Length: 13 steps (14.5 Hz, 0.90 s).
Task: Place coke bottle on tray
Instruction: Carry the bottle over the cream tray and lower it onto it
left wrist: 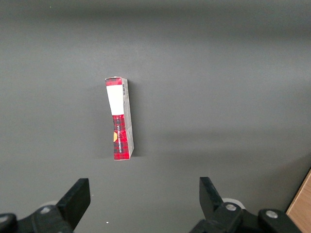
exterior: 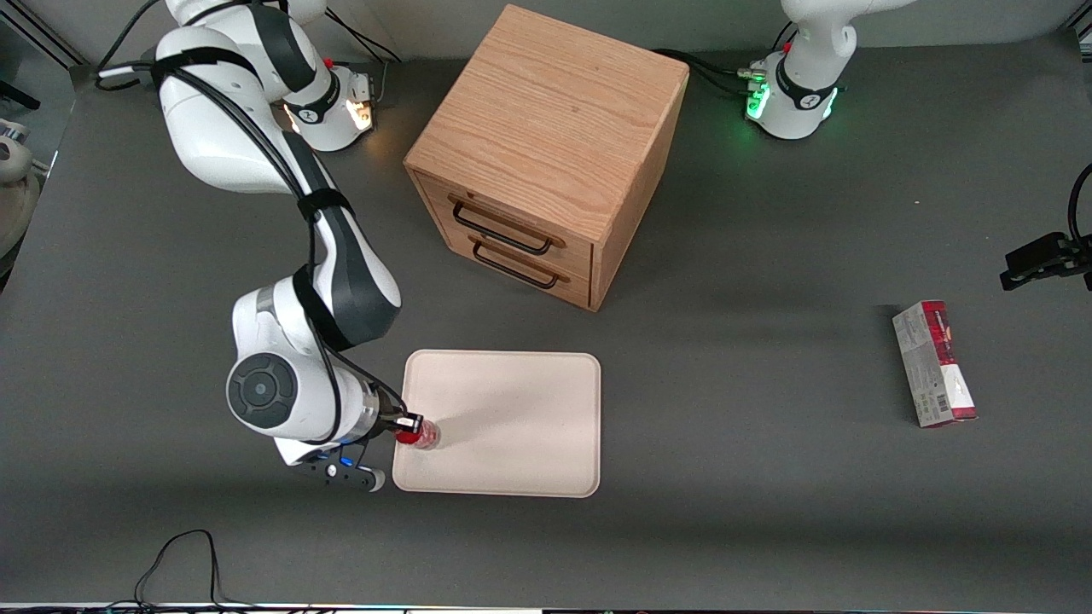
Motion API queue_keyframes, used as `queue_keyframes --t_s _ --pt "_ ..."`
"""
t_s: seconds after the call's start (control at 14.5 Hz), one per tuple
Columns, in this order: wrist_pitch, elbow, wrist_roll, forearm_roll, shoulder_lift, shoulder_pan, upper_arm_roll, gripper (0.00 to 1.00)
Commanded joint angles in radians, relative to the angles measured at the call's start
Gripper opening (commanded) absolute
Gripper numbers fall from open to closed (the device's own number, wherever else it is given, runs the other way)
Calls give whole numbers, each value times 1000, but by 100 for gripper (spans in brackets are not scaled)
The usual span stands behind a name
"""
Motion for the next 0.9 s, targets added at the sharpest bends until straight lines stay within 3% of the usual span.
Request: queue_keyframes --t_s 0.0,0.21,0.48,0.55,0.62,0.69,0.83 --pt "2 58 24 1 29 1 0 0" --pt "3 56 18 -39 33 1 1 0" --pt "3 55 15 -42 36 1 1 0" --pt "3 55 15 -43 39 1 1 21" --pt "3 55 15 -45 41 1 1 69" --pt "3 55 17 -54 41 2 1 99" --pt "3 55 20 -56 40 10 1 100"
